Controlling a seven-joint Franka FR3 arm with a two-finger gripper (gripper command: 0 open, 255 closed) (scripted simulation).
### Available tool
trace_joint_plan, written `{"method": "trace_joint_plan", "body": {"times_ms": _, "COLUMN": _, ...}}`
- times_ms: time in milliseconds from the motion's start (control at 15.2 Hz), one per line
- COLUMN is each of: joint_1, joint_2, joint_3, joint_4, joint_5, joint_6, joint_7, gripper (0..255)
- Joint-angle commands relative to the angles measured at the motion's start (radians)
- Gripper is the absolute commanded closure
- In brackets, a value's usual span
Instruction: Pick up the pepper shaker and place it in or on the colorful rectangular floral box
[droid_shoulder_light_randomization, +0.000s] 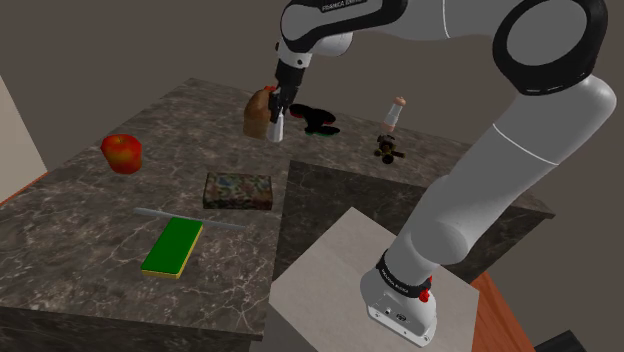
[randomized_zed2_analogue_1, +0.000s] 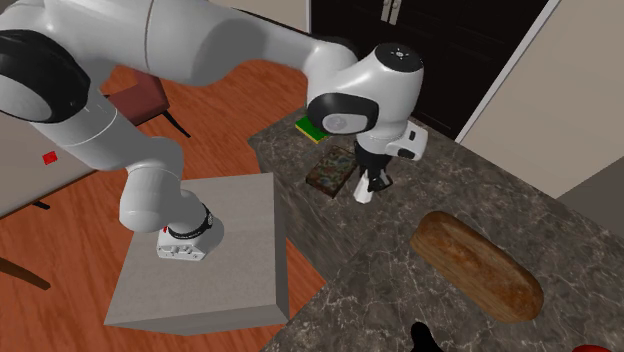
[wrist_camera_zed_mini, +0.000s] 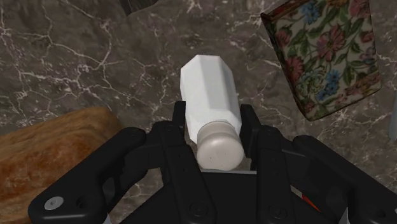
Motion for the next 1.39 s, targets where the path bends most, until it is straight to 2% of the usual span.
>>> {"method": "trace_joint_plan", "body": {"times_ms": 0, "joint_1": 0.015, "joint_2": -0.024, "joint_3": 0.021, "joint_4": -0.016, "joint_5": -0.003, "joint_6": -0.006, "joint_7": 0.038, "gripper": 255}}
{"method": "trace_joint_plan", "body": {"times_ms": 792, "joint_1": 0.137, "joint_2": -0.123, "joint_3": 0.206, "joint_4": -0.073, "joint_5": 0.009, "joint_6": -0.033, "joint_7": 0.34, "gripper": 255}}
{"method": "trace_joint_plan", "body": {"times_ms": 1320, "joint_1": 0.138, "joint_2": -0.093, "joint_3": 0.209, "joint_4": -0.153, "joint_5": 0.011, "joint_6": 0.077, "joint_7": 0.336, "gripper": 255}}
